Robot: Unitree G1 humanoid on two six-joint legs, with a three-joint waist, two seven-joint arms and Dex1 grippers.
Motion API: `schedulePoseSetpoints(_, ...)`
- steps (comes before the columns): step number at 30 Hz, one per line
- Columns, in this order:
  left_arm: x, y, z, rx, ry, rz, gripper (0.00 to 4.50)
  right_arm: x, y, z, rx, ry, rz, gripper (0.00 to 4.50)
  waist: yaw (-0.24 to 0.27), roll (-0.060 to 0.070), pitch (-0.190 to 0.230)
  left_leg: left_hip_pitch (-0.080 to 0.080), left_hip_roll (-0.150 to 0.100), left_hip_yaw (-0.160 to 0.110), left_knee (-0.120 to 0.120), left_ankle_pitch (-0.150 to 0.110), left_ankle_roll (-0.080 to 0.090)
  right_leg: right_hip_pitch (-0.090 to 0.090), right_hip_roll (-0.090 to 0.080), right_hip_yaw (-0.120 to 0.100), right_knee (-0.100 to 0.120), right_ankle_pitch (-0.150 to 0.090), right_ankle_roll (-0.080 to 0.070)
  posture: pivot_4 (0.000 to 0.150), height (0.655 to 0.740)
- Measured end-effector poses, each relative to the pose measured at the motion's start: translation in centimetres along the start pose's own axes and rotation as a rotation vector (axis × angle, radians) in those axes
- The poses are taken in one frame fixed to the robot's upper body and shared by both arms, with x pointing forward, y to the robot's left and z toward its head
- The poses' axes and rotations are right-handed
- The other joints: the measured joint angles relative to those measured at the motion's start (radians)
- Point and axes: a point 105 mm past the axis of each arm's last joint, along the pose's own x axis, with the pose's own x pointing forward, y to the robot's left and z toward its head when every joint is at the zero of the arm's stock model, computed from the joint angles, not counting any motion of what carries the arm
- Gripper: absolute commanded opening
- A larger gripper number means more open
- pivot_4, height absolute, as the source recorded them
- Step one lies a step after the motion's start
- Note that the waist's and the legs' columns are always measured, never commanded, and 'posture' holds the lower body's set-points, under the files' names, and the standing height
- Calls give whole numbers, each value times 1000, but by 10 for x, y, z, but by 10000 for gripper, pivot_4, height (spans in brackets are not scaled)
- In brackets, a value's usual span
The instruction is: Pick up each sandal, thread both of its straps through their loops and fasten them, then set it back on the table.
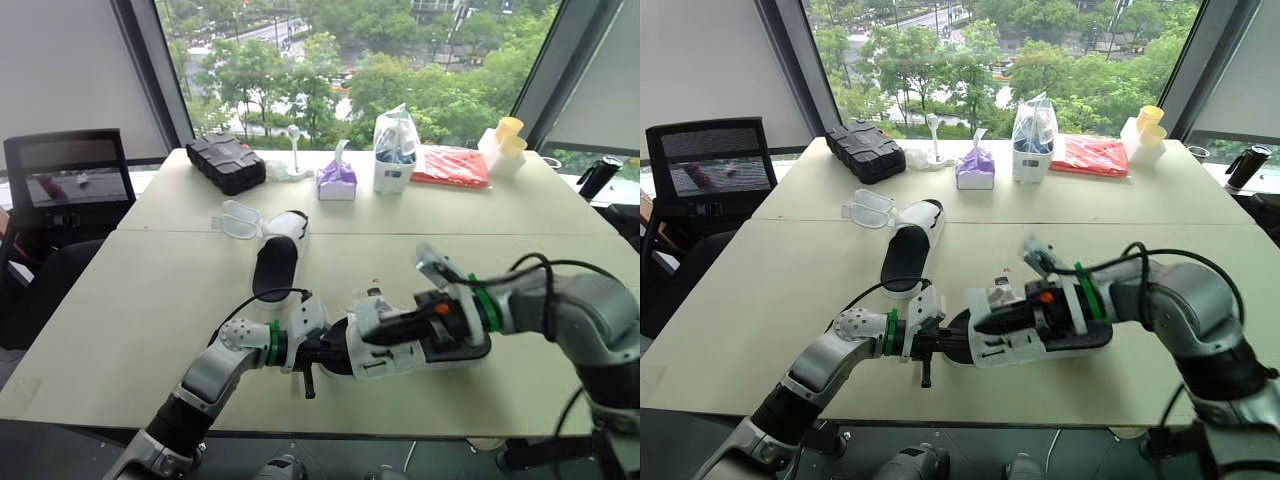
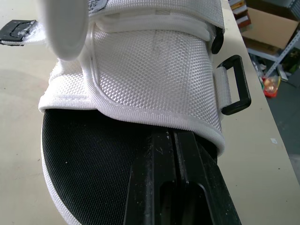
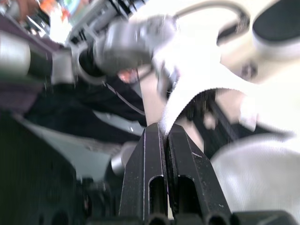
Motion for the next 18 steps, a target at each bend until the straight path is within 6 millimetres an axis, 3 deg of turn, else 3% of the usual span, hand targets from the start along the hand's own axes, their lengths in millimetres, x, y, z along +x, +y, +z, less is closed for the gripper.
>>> schedulePoseSetpoints(6, 0, 0, 0, 0, 0, 1, 0, 13, -14, -21, 100, 45, -27, 668, -3, 0, 0, 0, -1, 0, 0, 1, 1, 0, -1, 0, 0, 0, 0, 1500, 7400)
schedulePoseSetpoints(18, 0, 1, 0, -2, 0, 11, 0, 10, -29, -33, 31, 95, -76, 668, -4, 0, 0, 1, -1, 0, 2, 0, 0, 0, 0, 0, 4, 0, 0, 1500, 7400)
